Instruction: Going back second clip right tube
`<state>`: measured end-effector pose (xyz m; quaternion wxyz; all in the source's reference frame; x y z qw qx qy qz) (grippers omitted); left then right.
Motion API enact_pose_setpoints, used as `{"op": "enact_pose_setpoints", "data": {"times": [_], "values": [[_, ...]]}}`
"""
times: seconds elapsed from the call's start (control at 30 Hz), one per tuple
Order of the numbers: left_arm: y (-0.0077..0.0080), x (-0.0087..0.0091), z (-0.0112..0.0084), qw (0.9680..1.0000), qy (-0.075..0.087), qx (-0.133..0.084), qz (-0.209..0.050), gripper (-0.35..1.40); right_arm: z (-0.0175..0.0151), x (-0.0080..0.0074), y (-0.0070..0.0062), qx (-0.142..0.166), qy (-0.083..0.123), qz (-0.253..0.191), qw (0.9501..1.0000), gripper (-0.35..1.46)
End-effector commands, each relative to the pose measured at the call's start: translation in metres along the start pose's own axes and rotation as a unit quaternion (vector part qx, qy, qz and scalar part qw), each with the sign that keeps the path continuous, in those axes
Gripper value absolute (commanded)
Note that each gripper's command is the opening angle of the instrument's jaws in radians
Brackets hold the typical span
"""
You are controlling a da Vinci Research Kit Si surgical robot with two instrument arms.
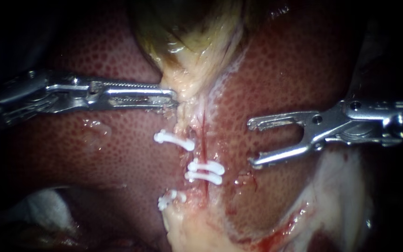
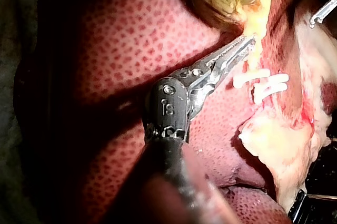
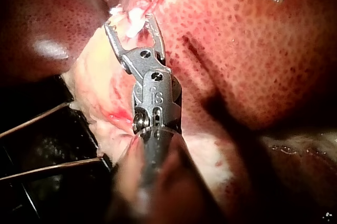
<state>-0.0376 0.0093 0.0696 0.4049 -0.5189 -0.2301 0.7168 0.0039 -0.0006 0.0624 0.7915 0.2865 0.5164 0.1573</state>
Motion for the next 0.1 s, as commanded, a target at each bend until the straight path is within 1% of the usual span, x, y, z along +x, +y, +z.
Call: {"op": "enact_pose_setpoints", "data": {"times": [0.03,0.1], "values": [[0.0000,0.0000,0.0000,1.0000,0.000,0.000,0.000,-0.35,0.0000,0.0000,0.0000,0.000,0.000,0.000,1.0000,0.50],[0.0000,0.0000,0.0000,1.0000,0.000,0.000,0.000,-0.35,0.0000,0.0000,0.0000,0.000,0.000,-0.003,1.0000,0.50]]}}
